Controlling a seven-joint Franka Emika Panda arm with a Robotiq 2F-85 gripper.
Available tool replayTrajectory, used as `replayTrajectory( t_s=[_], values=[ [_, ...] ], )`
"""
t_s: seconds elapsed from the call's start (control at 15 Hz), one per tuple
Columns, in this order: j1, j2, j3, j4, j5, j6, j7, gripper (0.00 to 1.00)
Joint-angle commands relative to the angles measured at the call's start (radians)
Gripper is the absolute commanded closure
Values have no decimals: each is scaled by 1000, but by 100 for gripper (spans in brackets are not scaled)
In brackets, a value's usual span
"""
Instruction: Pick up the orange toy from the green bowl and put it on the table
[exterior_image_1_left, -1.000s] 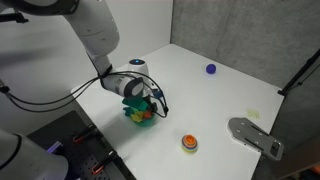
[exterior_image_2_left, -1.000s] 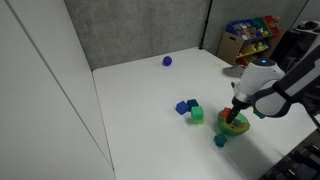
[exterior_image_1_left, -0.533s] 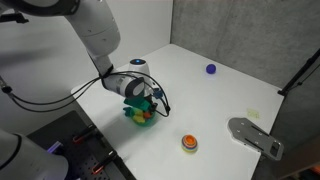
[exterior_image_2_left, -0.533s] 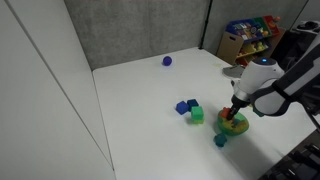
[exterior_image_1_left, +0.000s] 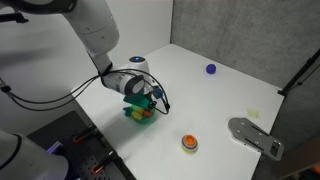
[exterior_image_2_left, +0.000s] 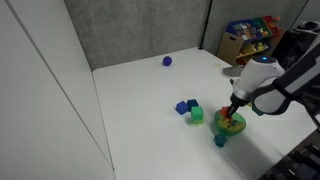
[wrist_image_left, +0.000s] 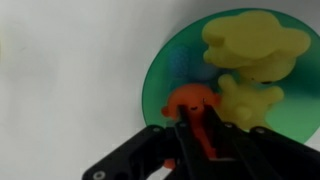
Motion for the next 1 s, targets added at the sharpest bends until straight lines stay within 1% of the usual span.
replayTrajectory(
  t_s=[0.0,0.07,0.27,0.4,0.53,0.6,0.67,0.73,0.8,0.87,0.93],
  values=[
    [-44,-72,55,-29,29,-42,-35,94],
    [-54,-84,68,-32,36,-50,-38,95],
    [-80,-126,92,-31,59,-66,-41,94],
    [-95,-153,92,-12,77,-84,-36,94],
    [-80,-181,39,8,66,-68,2,94],
    [-62,-199,-4,13,49,-47,36,94],
    [-68,-213,-14,16,59,-36,46,57],
    [-67,-229,-28,21,60,-49,53,56],
    [-61,-243,-45,23,54,-58,65,49],
    [-63,-260,-47,24,58,-82,67,41],
    [-72,-278,-35,22,73,-110,58,34]
  ],
)
